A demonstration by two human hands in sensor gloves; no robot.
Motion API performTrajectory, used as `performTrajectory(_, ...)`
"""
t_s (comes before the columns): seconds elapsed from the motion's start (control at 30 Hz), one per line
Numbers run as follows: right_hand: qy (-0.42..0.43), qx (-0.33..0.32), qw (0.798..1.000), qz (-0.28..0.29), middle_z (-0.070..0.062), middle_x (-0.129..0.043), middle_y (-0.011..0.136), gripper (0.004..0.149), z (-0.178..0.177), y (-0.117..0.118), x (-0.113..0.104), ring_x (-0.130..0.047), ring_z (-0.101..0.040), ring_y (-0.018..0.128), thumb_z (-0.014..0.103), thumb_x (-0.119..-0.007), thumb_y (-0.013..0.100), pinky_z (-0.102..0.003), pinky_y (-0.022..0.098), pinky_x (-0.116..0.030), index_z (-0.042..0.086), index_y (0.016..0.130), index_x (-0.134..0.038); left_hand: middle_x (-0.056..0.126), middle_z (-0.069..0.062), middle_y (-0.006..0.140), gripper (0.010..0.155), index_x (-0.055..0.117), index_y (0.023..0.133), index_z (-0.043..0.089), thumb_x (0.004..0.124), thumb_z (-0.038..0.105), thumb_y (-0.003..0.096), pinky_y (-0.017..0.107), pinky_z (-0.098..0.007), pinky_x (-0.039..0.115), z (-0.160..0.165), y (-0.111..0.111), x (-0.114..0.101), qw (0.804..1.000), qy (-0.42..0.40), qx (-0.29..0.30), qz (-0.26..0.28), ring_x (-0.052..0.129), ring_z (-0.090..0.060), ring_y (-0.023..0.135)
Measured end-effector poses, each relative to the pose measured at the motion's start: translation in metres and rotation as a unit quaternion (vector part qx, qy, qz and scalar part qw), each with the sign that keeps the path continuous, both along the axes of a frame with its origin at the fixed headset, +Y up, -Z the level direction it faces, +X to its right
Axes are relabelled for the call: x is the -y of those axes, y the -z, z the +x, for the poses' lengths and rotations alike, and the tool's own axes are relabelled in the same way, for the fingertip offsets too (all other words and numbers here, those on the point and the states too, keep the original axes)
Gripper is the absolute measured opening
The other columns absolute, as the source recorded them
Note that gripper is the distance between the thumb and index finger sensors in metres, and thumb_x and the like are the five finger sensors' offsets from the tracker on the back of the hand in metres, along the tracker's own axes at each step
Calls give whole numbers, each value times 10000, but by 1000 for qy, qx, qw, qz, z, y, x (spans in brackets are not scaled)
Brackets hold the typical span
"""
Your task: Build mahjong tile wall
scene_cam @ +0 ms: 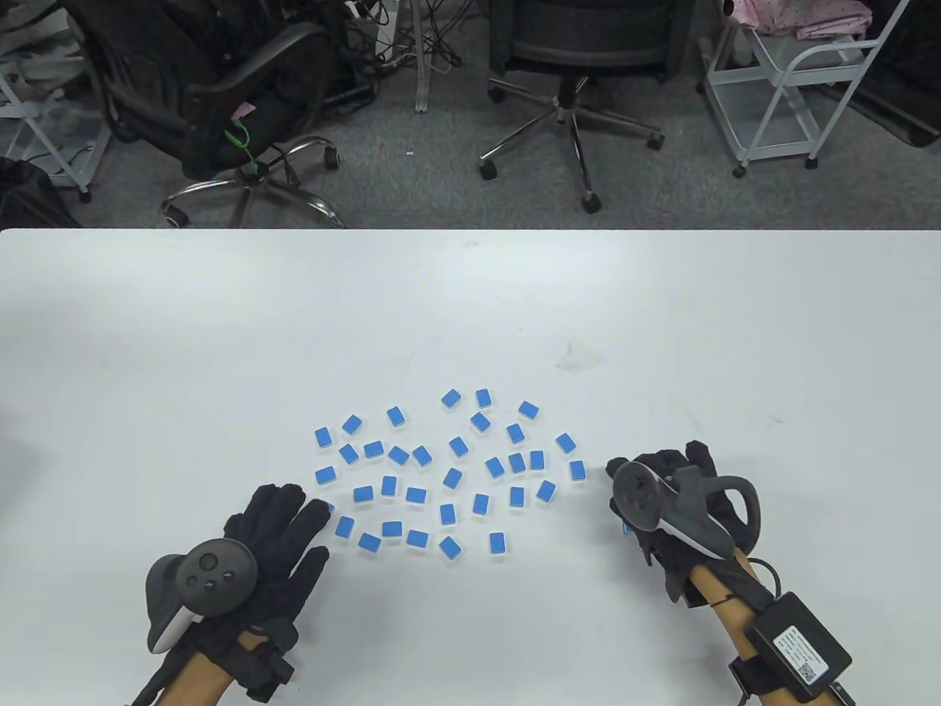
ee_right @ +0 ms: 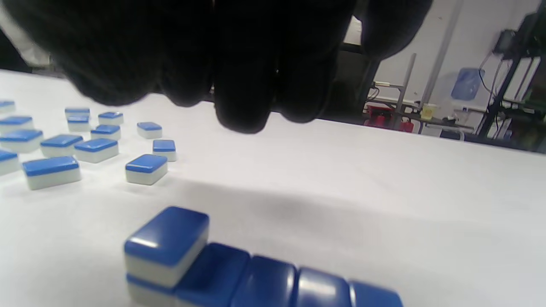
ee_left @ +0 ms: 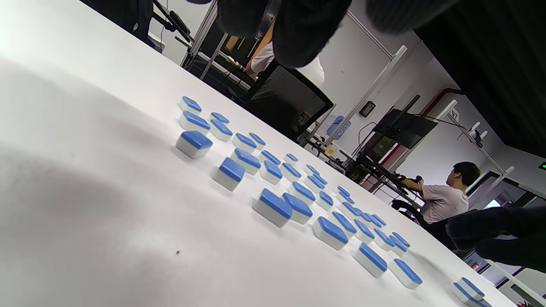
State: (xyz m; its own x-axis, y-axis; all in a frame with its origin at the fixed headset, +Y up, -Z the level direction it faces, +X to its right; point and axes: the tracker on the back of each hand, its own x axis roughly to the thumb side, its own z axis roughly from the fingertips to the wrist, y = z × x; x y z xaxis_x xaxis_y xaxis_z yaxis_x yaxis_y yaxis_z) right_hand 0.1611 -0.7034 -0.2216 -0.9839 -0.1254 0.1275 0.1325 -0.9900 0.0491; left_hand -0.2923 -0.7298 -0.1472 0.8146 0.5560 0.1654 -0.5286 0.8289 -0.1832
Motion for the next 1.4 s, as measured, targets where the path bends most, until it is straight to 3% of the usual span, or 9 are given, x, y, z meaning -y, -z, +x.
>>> performTrajectory(0.17,-153,3,988,-13,54,-934,855,571,-55,26,12,-861,-243,872,494,-872,318,-622,757,-498,339,857,-767,330,-18,1226,664,534,1115,322,557,593,510,767,-650,192,1,-1,-1,1000,0,2,2,191,-319,1140)
performTrajectory(0.33,-188,11,982,-22,78,-982,788,531,-78,40,29,-906,-215,827,469,-916,298,-607,758,-506,339,805,-823,331,-16,1226,663,536,1114,322,558,593,509,767,-649,195,1,-2,0,1000,0,6,2,193,-319,1139)
performTrajectory(0.47,-207,3,978,-9,81,-1034,696,486,-84,40,34,-959,-193,765,443,-949,280,-590,751,-538,311,743,-881,324,-17,1227,665,534,1116,321,557,594,510,767,-650,193,0,-1,-2,1000,-1,8,6,190,-319,1139)
performTrajectory(0.63,-239,-15,970,-38,85,-1048,659,520,-86,39,36,-987,-176,732,432,-983,241,-583,748,-551,294,734,-891,326,-16,1227,665,534,1115,321,557,593,510,767,-649,193,1,2,-3,1000,-1,12,9,191,-321,1139)
performTrajectory(0.93,-262,-46,963,-34,32,-1016,608,544,-85,35,34,-954,-231,716,466,-951,266,-616,771,-493,242,757,-876,327,-17,1227,664,537,1115,320,558,593,510,767,-650,194,2,4,-4,1000,1,12,7,192,-321,1139)
performTrajectory(1.03,-218,-38,975,-14,45,-991,636,557,-71,30,15,-918,-230,765,489,-928,262,-630,774,-468,275,769,-842,327,-16,1226,663,534,1114,322,558,592,509,767,-649,194,2,4,-5,1000,0,10,9,193,-318,1139)
performTrajectory(1.2,-91,25,996,-6,18,-942,737,565,-8,11,-25,-822,-277,874,477,-915,287,-670,771,-414,280,804,-803,325,-16,1226,667,536,1117,317,557,593,510,767,-649,192,2,2,-5,1000,-1,10,8,189,-320,1139)
performTrajectory(1.3,-50,42,997,-36,-34,-801,935,555,28,-4,-18,-679,-335,979,481,-911,291,-700,766,-372,315,806,-788,325,-15,1227,666,535,1117,319,557,593,510,768,-648,192,2,3,-5,1000,0,8,8,188,-318,1140)
performTrajectory(1.4,-24,47,997,-53,-80,-605,1073,560,44,-12,8,-533,-374,1041,473,-910,293,-714,764,-320,312,813,-778,325,-14,1227,664,534,1116,321,558,592,510,768,-649,191,3,5,-4,1000,-1,6,3,188,-319,1140)
